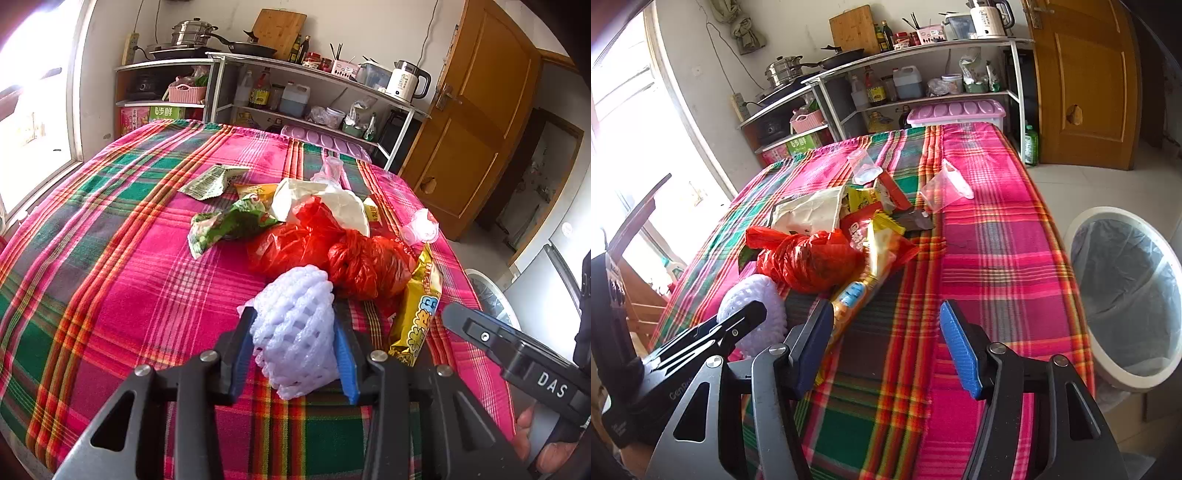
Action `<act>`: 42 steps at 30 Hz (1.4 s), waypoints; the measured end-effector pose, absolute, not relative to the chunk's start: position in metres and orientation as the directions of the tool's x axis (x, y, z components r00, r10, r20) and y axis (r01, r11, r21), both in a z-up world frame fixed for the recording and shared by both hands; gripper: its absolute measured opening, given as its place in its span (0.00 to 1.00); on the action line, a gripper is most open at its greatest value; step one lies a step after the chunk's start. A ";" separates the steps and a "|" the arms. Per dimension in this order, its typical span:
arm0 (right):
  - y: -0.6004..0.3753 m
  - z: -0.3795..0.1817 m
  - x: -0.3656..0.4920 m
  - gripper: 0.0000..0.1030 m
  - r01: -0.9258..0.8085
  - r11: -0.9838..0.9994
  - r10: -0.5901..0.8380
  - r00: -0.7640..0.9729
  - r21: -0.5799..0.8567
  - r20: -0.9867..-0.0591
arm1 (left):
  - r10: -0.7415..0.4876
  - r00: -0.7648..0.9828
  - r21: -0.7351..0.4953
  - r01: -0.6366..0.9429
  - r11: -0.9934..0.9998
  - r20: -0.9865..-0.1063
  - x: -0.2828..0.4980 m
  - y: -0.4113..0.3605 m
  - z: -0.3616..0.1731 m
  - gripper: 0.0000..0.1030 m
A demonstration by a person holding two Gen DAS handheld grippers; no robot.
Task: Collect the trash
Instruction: 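Grasp the white foam net with the left tool while the right tool grasps the yellow wrapper, then carry both items over the bin and open both tools to drop them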
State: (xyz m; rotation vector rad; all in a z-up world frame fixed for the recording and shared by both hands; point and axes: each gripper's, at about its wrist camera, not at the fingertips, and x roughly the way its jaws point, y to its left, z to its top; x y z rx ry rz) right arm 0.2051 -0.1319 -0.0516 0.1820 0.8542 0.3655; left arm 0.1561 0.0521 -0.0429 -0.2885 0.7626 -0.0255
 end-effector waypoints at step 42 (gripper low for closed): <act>-0.317 -0.045 0.203 0.07 0.109 0.929 0.183 0.695 0.353 -0.696 | -0.414 0.699 -0.279 0.306 0.910 -0.584 0.194 -0.100 0.016 0.22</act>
